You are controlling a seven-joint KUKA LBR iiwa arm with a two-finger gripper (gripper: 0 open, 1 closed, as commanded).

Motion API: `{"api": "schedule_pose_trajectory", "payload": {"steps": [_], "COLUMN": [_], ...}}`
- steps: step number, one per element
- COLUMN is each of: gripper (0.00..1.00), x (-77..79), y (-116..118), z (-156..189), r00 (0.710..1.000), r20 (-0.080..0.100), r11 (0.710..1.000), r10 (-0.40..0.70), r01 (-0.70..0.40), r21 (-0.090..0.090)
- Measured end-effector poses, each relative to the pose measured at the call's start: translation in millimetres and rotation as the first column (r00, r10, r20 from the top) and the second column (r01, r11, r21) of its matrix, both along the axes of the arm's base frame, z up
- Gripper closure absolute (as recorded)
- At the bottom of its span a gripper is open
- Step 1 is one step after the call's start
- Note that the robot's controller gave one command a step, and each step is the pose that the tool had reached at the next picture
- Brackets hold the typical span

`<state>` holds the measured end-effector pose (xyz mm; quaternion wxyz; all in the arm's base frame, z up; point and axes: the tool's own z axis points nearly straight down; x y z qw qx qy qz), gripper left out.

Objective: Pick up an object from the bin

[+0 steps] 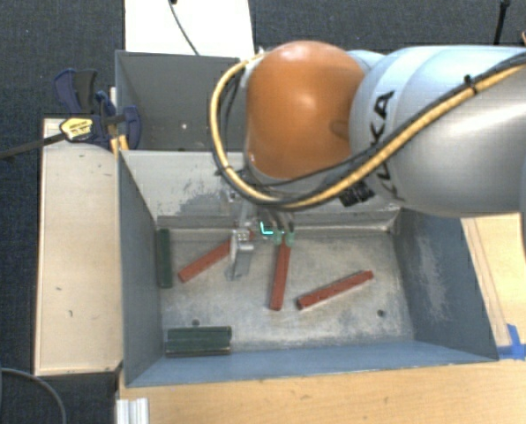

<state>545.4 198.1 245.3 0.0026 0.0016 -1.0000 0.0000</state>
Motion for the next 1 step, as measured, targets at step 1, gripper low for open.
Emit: {"api": "schedule_pose_trajectory", "payload": {"steps": [1], "gripper": [0.00], "x": [-13.3], "y": [19.8], "z": [-178.1], "r00": [0.978], "r20": [0.002], "r11": [0.978], "r10": [0.208], "r01": [-0.208], "r21": [0.000]}}
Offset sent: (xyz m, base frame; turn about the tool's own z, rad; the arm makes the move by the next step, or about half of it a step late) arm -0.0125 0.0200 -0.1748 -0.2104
